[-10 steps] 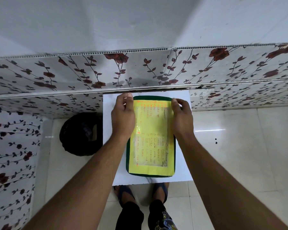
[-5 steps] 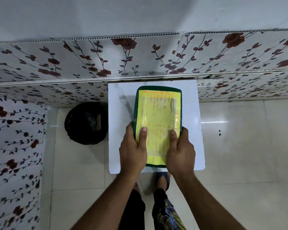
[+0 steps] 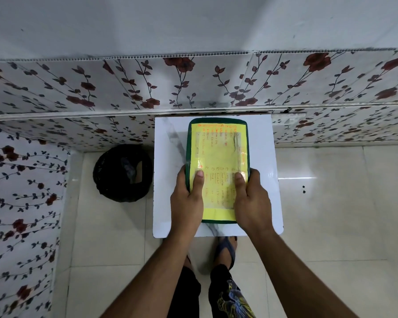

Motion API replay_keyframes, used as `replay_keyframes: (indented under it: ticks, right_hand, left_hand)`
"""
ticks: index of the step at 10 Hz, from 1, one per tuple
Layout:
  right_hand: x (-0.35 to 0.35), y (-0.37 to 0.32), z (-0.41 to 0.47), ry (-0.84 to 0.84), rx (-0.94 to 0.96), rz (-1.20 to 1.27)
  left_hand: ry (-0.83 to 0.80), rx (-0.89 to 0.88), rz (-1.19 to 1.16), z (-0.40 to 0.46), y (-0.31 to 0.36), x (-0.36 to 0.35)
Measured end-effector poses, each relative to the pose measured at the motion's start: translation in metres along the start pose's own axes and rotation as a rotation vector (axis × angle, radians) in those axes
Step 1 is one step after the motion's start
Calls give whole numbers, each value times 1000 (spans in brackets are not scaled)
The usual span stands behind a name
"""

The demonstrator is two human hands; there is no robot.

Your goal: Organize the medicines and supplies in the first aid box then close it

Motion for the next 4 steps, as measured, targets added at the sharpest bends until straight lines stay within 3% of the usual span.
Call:
replay_keyframes:
  ticks: [4]
  right_hand:
    - [6, -1, -1, -83, -55, 15]
  left_hand:
    - [-10, 22, -88, -6, -5, -1]
Point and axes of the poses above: each hand's wrist, its own z-axis towards the middle knuckle, its own x-axis out of the back of the hand, y = z × x, the point moved 6 cm from there along z, towards the middle knuckle, and after that the axes turned 6 degrees about -y, right-handed, at the moved point
